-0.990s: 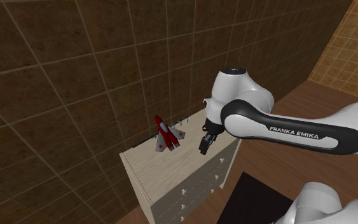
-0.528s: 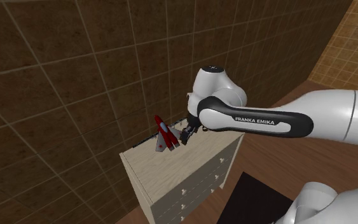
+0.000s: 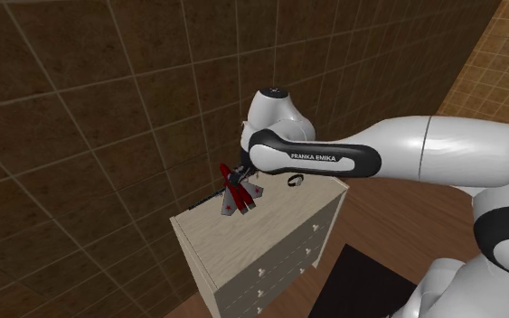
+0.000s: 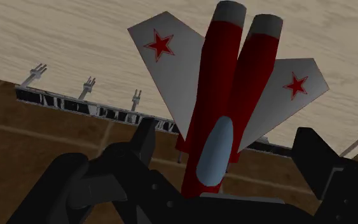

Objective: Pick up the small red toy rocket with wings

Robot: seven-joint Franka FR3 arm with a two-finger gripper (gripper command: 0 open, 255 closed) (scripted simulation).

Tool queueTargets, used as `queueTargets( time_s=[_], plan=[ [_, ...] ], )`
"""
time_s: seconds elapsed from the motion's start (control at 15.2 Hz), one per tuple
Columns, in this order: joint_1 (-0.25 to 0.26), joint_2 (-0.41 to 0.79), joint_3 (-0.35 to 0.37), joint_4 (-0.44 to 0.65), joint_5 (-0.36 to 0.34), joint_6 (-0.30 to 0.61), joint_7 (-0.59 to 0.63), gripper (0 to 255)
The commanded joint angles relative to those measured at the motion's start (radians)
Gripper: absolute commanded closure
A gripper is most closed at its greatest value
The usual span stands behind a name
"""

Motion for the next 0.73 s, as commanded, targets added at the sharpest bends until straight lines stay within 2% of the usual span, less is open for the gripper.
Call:
queueTargets(
  time_s=[0.0, 0.2, 0.66],
  plan=[
    [0.002, 0.065, 0.002, 0.076, 0.001, 0.016, 0.005, 0],
    [0.003, 0.161, 0.003, 0.194, 0.001, 0.033, 0.008, 0],
    [0.004, 0.172, 0.004, 0.128, 0.006, 0.111, 0.000, 0]
  ],
)
